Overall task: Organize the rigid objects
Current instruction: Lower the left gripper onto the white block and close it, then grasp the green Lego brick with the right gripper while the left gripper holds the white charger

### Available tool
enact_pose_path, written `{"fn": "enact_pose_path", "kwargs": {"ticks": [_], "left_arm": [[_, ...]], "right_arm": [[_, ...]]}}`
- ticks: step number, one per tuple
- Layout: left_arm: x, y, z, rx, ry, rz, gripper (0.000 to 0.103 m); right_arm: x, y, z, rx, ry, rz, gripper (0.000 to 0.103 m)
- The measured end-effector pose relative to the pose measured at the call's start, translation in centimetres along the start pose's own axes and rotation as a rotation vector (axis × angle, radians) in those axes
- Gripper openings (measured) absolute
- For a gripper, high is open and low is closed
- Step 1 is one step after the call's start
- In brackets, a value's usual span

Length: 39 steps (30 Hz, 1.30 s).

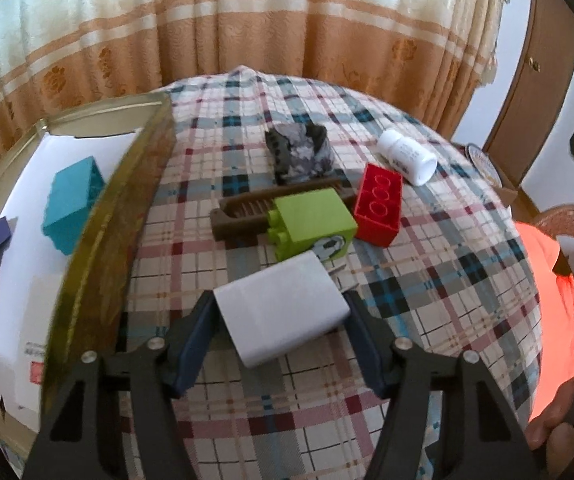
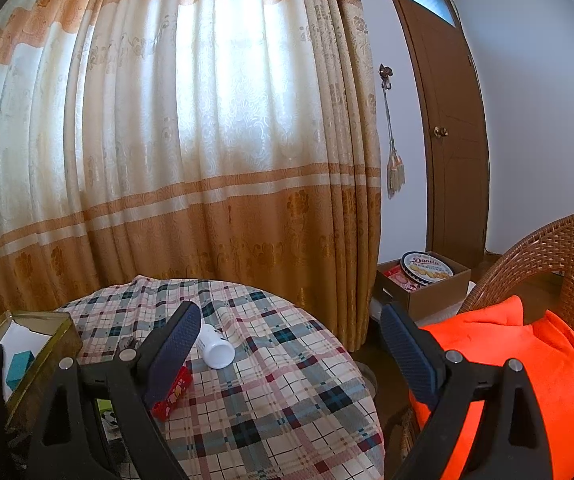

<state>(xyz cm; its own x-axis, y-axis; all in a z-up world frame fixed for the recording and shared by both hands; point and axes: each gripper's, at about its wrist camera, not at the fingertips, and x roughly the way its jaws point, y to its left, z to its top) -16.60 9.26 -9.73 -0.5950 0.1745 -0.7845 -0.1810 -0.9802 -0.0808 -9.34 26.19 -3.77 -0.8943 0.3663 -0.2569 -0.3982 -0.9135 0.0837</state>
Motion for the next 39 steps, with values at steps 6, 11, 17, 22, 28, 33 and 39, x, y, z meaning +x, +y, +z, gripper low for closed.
{"fn": "enact_pose_path", "kwargs": {"ticks": [6, 11, 17, 22, 28, 33, 39], "left_arm": [[-3.0, -0.2, -0.2, 0.041, -0.087, -0.014, 0.064], [-5.9, 1.8, 0.5, 0.011, -0.159, -0.015, 0.064], [-7.6, 4.5, 0.8, -0.032, -0.190, 0.010, 0.064], [-8.3, 6.7, 1.3, -0.062, -0.217, 0.039, 0.064], [-8.9, 9.2, 1.4, -0.105, -0.234, 0.058, 0.064], [-9.0, 11.0, 1.5, -0.133, -0.235, 0.058, 0.064], [-9.3, 12.5, 1.5, -0.150, -0.238, 0.058, 0.064]], "right_arm": [[0.2, 0.3, 0.0, -0.019, 0.011, 0.005, 0.093], [0.9, 0.9, 0.0, -0.048, 0.054, 0.052, 0.093], [2.5, 2.9, -0.7, -0.015, 0.174, 0.190, 0.093], [3.7, 6.6, -1.9, -0.050, 0.299, 0.341, 0.093], [6.1, 9.8, -3.8, -0.051, 0.498, 0.429, 0.067], [6.7, 11.2, -4.4, -0.063, 0.550, 0.454, 0.057], [6.9, 13.3, -4.5, -0.133, 0.571, 0.464, 0.057]]}}
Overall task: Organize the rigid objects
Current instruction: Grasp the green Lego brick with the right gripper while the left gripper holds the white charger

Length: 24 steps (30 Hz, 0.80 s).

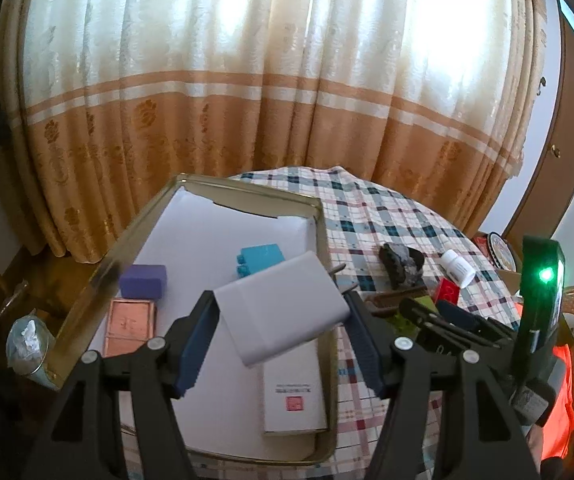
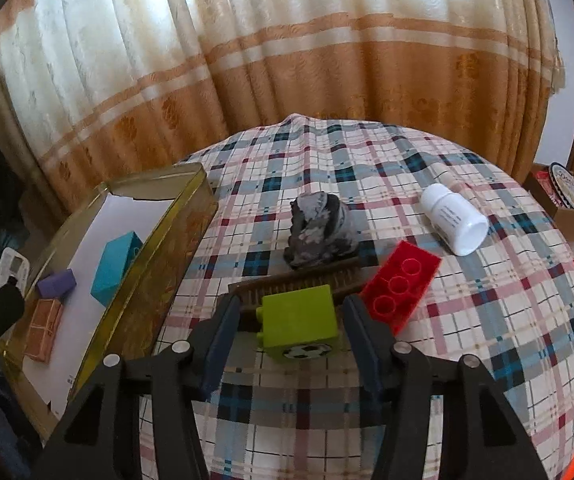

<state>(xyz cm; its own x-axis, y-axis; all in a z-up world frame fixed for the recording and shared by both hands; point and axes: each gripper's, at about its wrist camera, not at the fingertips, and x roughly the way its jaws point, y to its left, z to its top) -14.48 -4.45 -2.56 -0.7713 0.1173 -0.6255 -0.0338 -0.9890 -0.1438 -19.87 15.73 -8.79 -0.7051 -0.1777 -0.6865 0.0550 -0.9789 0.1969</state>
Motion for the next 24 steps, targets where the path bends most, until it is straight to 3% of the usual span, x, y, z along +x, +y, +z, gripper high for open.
{"fn": "enact_pose_path", "kwargs": {"ticks": [7, 10, 19, 24], "left_arm": [[0.0, 2.0, 0.2, -0.037, 0.005, 0.005, 0.064], [0.2, 2.6, 0.1, -0.050, 0.013, 0.003, 0.064], [0.1, 3.9, -0.2, -0.059, 0.020, 0.002, 0.064], [0.2, 4.8, -0.2, -0.073, 0.027, 0.018, 0.064]], "right_arm": [[2.3, 0.0, -0.1, 0.031, 0.108, 0.004, 0.055], [2.6, 0.1, 0.0, 0.031, 0.113, 0.005, 0.049], [2.1, 1.2, -0.6, 0.006, 0.104, -0.019, 0.047], [-0.1, 2.6, -1.1, 0.011, 0.036, 0.014, 0.047]]}}
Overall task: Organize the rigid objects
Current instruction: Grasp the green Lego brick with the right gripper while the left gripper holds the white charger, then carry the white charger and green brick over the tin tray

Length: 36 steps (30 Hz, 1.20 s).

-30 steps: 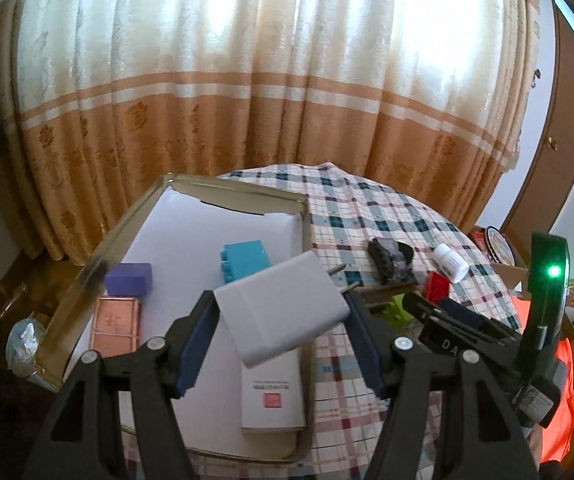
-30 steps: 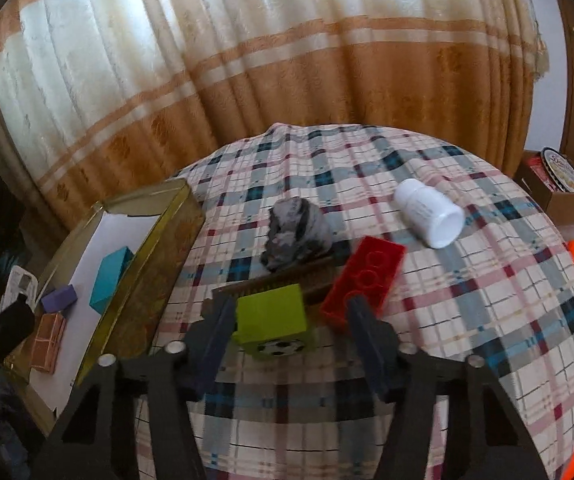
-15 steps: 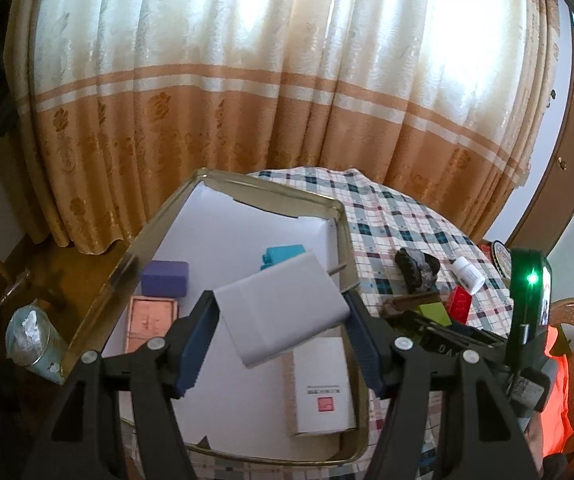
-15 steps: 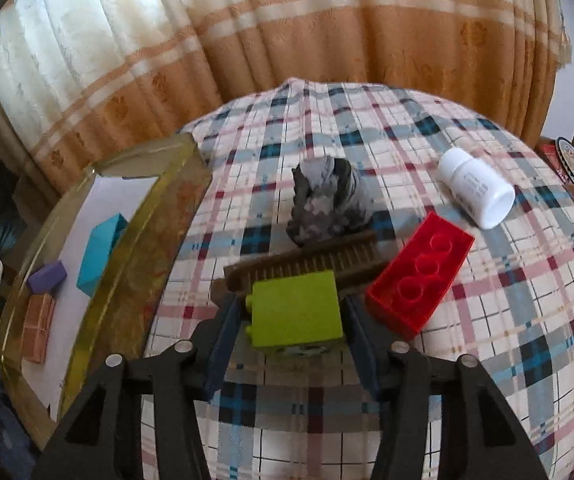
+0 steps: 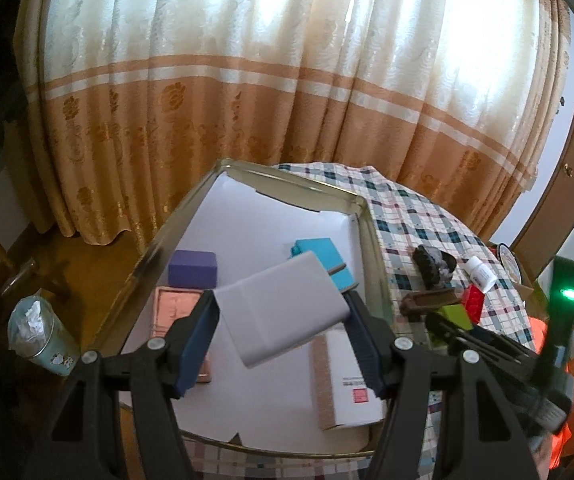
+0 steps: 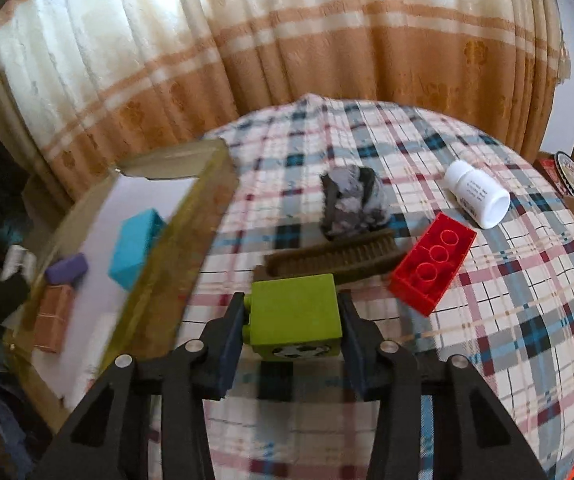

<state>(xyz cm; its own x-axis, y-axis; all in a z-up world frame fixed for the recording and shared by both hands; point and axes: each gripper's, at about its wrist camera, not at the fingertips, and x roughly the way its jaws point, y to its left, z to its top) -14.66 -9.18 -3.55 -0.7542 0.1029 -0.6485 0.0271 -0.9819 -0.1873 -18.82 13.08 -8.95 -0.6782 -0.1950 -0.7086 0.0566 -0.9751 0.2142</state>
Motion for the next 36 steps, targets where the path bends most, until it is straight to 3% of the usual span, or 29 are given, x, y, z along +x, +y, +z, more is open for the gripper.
{"fn": "enact_pose_path", "kwargs": {"ticks": [9, 17, 30, 36], "left_arm": [[-0.4, 1.8, 1.1, -0.011, -0.025, 0.027, 0.064], [0.3, 2.4, 3.7, 0.026, -0.038, 0.085, 0.064], [3.9, 2.5, 7.0, 0.050, 0.004, 0.107, 0.064], [6.7, 2.6, 8.0, 0.044, 0.061, 0.133, 0.064]], "right_arm": [[-3.3, 4.5, 2.5, -0.046, -0.109, 0.086, 0.047], [-3.0, 7.8, 4.8, -0.075, -0.135, 0.118, 0.047], [1.2, 9.4, 7.8, -0.070, -0.086, 0.105, 0.047], [4.1, 9.4, 8.8, -0.050, -0.031, 0.098, 0.047]]}}
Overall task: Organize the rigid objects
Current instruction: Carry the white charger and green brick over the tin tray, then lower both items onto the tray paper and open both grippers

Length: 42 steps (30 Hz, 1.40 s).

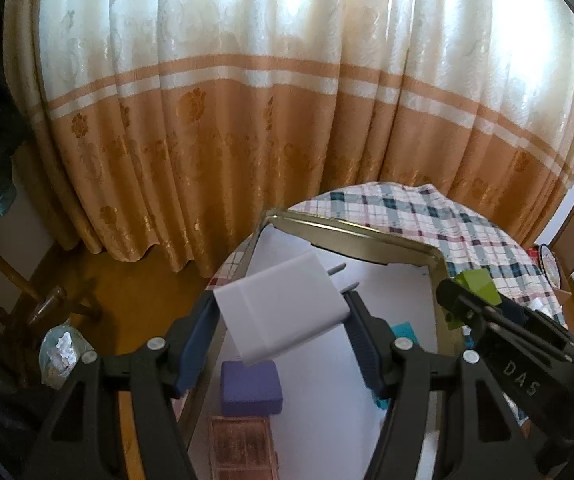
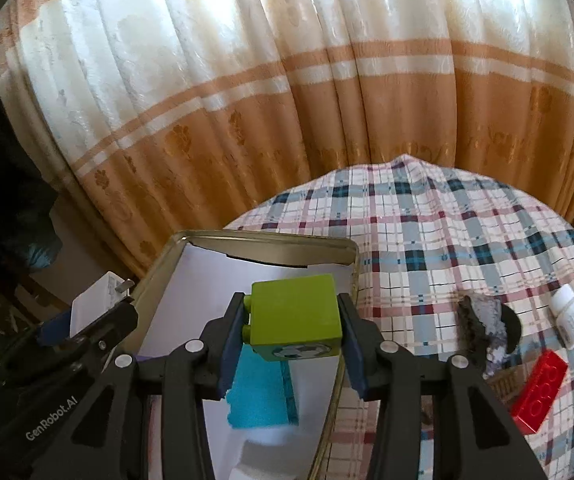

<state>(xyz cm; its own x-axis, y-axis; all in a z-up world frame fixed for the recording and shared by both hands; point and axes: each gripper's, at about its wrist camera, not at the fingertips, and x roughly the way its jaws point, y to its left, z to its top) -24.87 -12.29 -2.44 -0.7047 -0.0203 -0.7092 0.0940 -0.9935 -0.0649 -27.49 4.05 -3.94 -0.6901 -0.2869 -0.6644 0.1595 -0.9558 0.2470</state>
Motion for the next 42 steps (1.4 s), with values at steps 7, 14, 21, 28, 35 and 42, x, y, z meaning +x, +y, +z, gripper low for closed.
{"fn": "enact_pose_path", "kwargs": {"ticks": [7, 14, 21, 28, 35, 42], "left_arm": [[2.7, -0.5, 0.6, 0.012, 0.072, 0.037, 0.064], [3.9, -0.9, 0.9, 0.034, 0.102, 0.063, 0.064], [4.5, -1.5, 1.1, 0.054, 0.118, 0.072, 0.064], [5.1, -1.3, 1.0, 0.037, 0.167, 0.071, 0.064], [3.6, -1.6, 0.8, 0.058, 0.144, 0.088, 0.084], [0.3, -1.2, 1.0, 0.028, 0.042, 0.088, 0.101]], "right_arm": [[2.9, -0.3, 0.6, 0.007, 0.068, -0.009, 0.047], [5.2, 0.1, 1.3, -0.018, 0.142, -0.006, 0.047], [5.5, -0.2, 1.9, -0.026, 0.157, -0.014, 0.047], [5.7, -0.2, 2.3, -0.029, 0.170, -0.014, 0.047], [5.7, 0.5, 2.4, -0.007, 0.188, 0.108, 0.065], [2.4, -0.9, 2.5, 0.077, 0.081, 0.142, 0.071]]}}
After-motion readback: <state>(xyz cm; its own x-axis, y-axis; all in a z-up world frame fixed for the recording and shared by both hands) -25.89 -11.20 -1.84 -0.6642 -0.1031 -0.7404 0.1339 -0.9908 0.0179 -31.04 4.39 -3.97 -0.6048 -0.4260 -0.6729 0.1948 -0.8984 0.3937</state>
